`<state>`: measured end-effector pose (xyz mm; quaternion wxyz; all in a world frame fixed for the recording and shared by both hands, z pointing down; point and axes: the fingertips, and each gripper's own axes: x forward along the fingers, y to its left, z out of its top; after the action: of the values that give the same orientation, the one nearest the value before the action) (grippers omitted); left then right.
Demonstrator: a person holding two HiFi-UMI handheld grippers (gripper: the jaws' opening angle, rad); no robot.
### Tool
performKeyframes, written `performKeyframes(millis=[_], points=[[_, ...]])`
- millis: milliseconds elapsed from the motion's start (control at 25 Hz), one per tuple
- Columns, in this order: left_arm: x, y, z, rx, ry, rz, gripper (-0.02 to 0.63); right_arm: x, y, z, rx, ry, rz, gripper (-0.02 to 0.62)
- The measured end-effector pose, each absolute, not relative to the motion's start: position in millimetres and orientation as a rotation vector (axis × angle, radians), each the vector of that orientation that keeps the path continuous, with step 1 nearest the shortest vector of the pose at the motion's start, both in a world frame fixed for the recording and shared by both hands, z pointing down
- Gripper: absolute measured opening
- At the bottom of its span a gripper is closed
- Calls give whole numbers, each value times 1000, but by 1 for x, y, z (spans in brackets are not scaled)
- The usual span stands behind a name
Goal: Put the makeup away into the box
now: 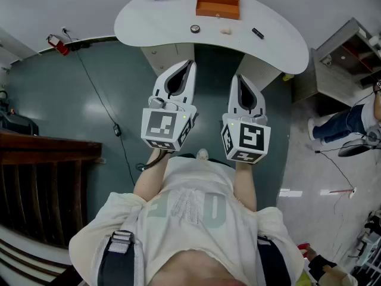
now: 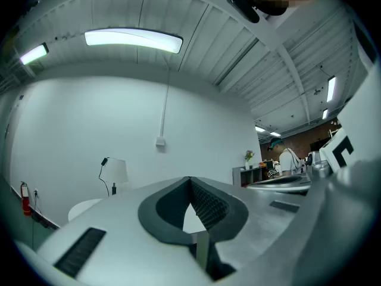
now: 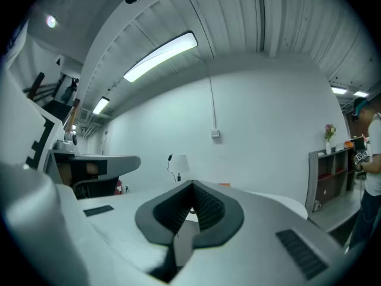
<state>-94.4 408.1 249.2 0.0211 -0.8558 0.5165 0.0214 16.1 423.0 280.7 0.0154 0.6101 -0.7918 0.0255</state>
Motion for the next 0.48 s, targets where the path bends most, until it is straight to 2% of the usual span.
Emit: performKeyframes(millis=[480], points=[[-115, 411, 257, -2608, 1681, 27, 8, 10, 420, 287, 1854, -2534, 125, 5]])
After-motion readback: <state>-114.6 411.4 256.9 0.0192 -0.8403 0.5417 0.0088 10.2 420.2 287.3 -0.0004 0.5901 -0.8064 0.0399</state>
